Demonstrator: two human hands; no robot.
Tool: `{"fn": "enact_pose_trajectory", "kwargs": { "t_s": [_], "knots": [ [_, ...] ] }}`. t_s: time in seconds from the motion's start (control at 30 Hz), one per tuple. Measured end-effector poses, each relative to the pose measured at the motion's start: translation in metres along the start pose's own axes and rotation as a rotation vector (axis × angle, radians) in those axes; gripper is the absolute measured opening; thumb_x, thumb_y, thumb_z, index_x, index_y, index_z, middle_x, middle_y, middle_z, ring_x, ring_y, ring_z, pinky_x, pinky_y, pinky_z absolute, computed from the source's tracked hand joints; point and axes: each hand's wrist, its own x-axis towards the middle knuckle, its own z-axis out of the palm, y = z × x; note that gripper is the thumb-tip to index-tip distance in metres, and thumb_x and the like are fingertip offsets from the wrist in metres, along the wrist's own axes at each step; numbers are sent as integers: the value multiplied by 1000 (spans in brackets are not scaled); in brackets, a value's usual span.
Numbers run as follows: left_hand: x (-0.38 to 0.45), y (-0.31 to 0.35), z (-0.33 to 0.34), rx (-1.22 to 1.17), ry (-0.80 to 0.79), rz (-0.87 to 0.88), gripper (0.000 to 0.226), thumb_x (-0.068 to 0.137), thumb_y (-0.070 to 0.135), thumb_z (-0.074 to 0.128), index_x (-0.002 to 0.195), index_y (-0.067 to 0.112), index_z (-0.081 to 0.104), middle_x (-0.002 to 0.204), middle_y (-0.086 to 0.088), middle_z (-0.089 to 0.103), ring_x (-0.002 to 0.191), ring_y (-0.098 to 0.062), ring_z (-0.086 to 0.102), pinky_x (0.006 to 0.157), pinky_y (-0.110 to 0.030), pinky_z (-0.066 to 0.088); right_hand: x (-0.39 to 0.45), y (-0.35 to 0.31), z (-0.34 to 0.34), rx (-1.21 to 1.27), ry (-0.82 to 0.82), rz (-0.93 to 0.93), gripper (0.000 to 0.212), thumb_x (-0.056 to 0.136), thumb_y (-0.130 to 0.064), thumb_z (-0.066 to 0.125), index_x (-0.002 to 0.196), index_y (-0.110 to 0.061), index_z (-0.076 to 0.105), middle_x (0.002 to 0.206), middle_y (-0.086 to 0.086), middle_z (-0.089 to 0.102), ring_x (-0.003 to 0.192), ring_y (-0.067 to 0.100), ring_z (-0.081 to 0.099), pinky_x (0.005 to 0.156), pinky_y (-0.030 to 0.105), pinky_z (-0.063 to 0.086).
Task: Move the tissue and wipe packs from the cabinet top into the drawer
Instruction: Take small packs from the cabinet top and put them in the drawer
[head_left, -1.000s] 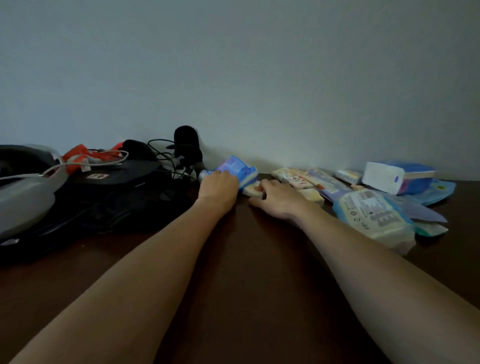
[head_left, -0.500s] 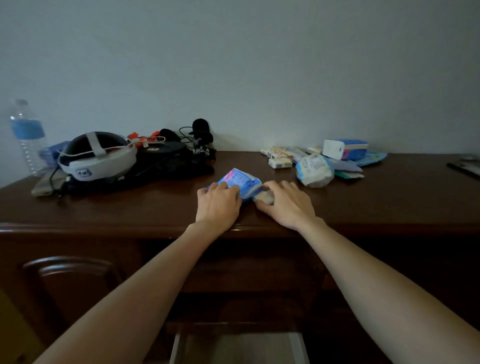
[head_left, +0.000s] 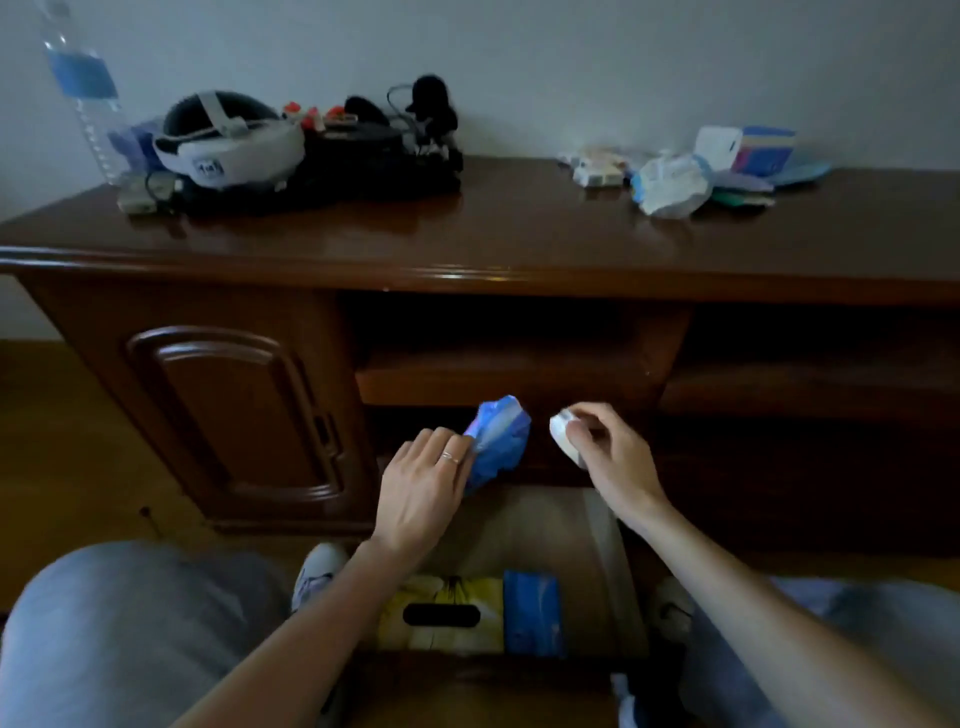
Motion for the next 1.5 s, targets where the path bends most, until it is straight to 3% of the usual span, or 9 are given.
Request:
{"fn": "enact_pose_trajectory", "kwargs": {
  "t_s": [0.13,0.23,0.6,0.7,0.87,1.07,1.23,1.4,1.5],
  "knots": [
    [-63,-18,37,-26,-199,-62,23,101,25,51,92,14,69,86,-2,62,79,-25,64,69,-39,52,-33,79,42,161,-110,666,54,90,-53,54,100,-3,70,79,8,66,80,25,62,70,35,44],
    [-92,-27,60,-14,-300,-100,26,100,28,48,90,15,68,86,-1,62,78,-23,63,67,-36,49,-48,121,62,182,-117,966,51,92,-59,54,103,-11,68,89,10,62,81,25,59,63,34,40],
    [-138,-28,122,-54,-460,-202,13,94,21,54,87,12,61,82,-4,60,72,-22,61,60,-36,51,-59,192,89,-282,-743,616,94,67,-93,54,142,-36,49,132,-13,49,112,12,52,79,27,41],
    [-148,-37,133,-177,-755,-279,19,92,31,61,89,13,65,111,-5,61,101,-24,59,79,-36,52,-74,200,107,-461,-913,480,104,69,-79,70,154,-39,25,155,4,29,134,31,45,102,44,45],
    [-163,-36,148,-320,-1185,-410,59,70,86,54,70,28,56,160,7,35,130,-18,50,87,-32,43,-74,204,110,-539,-803,455,83,79,-61,74,145,-32,32,143,10,47,122,34,57,92,42,48],
    [-159,-24,164,-264,-1123,-441,83,56,93,59,117,38,49,149,2,41,131,-23,46,97,-36,39,-78,204,101,-541,-685,505,61,85,-56,70,127,-22,40,122,5,66,109,30,65,75,35,43],
    [-150,-17,172,-446,-1048,-715,148,46,67,87,154,49,-14,153,-6,43,128,-28,55,89,-45,56,-80,205,90,-453,-611,534,69,86,-60,66,136,-23,38,121,5,65,105,30,66,76,37,47],
    [-128,-16,180,-563,-844,-1003,89,65,57,87,137,26,46,121,1,67,96,-14,68,77,-38,59,-78,205,88,-323,-542,568,69,83,-59,67,135,-22,39,106,-3,58,87,20,58,65,34,41],
    [-108,-23,180,-307,-543,-778,60,86,27,77,138,23,48,114,-3,70,80,-3,62,60,-18,47,-76,207,90,-263,-512,540,68,84,-56,68,134,-20,41,113,-2,57,88,17,57,63,32,42]
  ]
}}
